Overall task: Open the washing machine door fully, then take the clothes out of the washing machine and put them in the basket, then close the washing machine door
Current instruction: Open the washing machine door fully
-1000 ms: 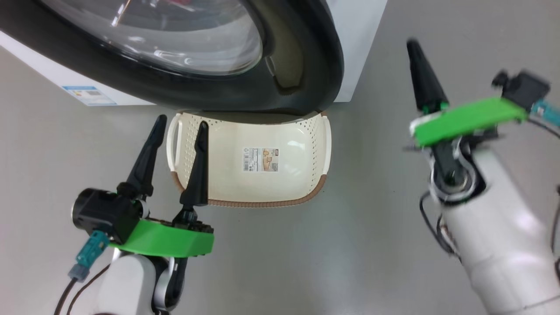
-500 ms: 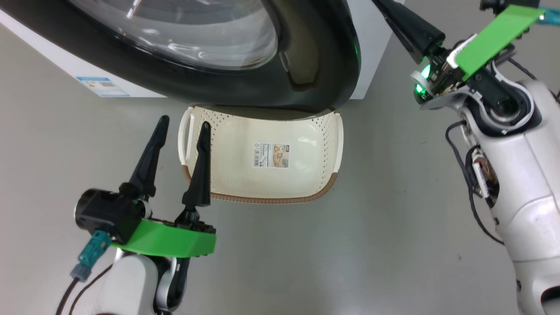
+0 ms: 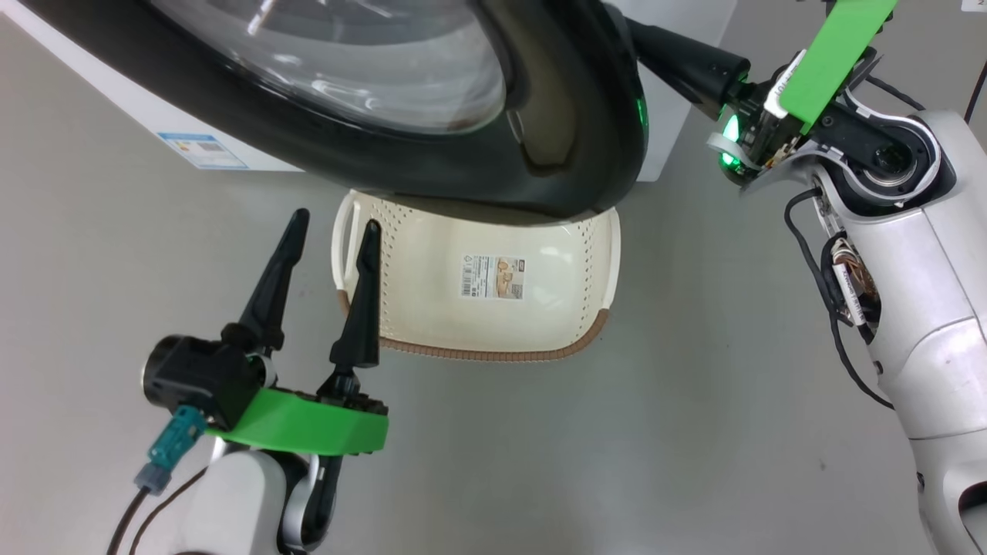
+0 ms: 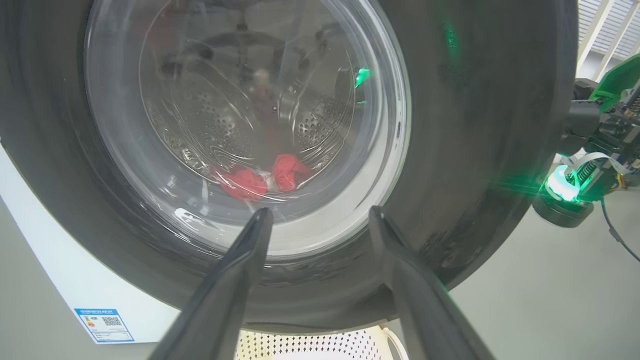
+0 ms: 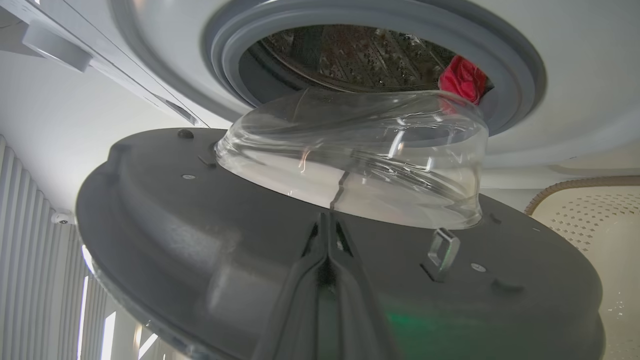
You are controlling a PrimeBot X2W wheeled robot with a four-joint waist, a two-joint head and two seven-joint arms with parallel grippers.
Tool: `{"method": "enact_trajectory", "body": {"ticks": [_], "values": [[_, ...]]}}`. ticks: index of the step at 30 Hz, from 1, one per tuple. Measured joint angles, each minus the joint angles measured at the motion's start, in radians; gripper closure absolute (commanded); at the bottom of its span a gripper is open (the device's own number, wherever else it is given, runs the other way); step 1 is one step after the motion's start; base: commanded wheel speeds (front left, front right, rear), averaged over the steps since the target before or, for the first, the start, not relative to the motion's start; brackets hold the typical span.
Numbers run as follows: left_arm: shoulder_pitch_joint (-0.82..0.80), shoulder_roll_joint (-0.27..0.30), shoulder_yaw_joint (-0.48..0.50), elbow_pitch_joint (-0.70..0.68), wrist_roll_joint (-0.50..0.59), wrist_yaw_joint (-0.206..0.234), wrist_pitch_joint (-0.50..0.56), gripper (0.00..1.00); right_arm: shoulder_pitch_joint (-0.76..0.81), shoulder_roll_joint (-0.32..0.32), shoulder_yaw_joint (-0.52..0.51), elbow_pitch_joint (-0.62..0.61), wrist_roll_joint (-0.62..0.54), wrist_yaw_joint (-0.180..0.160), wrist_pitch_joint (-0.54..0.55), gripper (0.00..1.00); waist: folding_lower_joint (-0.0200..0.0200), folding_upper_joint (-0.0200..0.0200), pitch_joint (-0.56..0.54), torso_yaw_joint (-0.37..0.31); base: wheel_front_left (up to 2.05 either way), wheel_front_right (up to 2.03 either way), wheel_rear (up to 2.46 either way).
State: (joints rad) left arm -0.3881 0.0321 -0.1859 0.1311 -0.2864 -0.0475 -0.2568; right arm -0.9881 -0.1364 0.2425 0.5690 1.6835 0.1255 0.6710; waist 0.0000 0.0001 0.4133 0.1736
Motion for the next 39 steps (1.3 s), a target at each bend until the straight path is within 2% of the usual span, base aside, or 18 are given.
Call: {"method": "enact_trajectory", "body": {"ticks": [8,25,39], "values": [[0.011,0.000,0.005,0.008,0.000,0.004,0.000,0.00,0.064,0.009,0.028,-0.042,-0.022,0.000,0.036,1.00,0.0000,0.0000,-0.049,0.020,0.00,0.00,0.00],[0.139,0.000,0.031,0.045,0.000,0.004,0.000,0.00,0.271,0.047,0.090,-0.098,-0.032,0.000,0.088,1.00,-0.0001,0.0000,-0.213,0.071,0.00,0.00,0.00],[0.189,0.002,0.029,0.103,0.001,-0.005,0.000,0.00,0.375,0.058,0.162,-0.104,-0.040,0.000,0.086,1.00,0.0000,0.0000,-0.331,0.175,0.00,0.00,0.00]]}}
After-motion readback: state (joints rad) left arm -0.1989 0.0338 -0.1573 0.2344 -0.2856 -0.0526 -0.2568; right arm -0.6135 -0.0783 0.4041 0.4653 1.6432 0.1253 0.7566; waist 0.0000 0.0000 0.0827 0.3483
